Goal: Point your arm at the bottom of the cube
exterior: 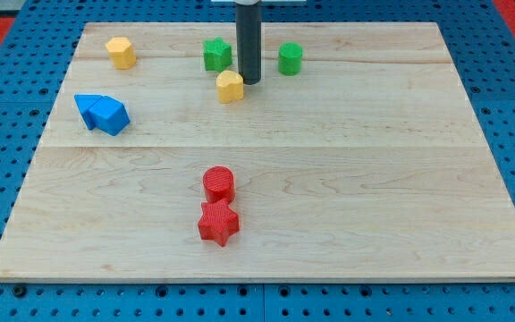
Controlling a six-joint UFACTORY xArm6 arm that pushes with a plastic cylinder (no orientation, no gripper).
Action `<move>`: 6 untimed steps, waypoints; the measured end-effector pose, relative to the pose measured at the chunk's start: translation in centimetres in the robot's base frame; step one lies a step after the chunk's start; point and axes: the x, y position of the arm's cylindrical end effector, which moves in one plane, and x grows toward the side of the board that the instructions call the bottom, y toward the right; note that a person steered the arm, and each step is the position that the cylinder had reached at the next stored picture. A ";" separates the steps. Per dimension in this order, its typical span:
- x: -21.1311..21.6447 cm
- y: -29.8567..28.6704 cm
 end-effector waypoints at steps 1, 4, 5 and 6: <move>0.8 0.6; 6.6 -7.8; 13.3 -9.9; 16.6 -14.2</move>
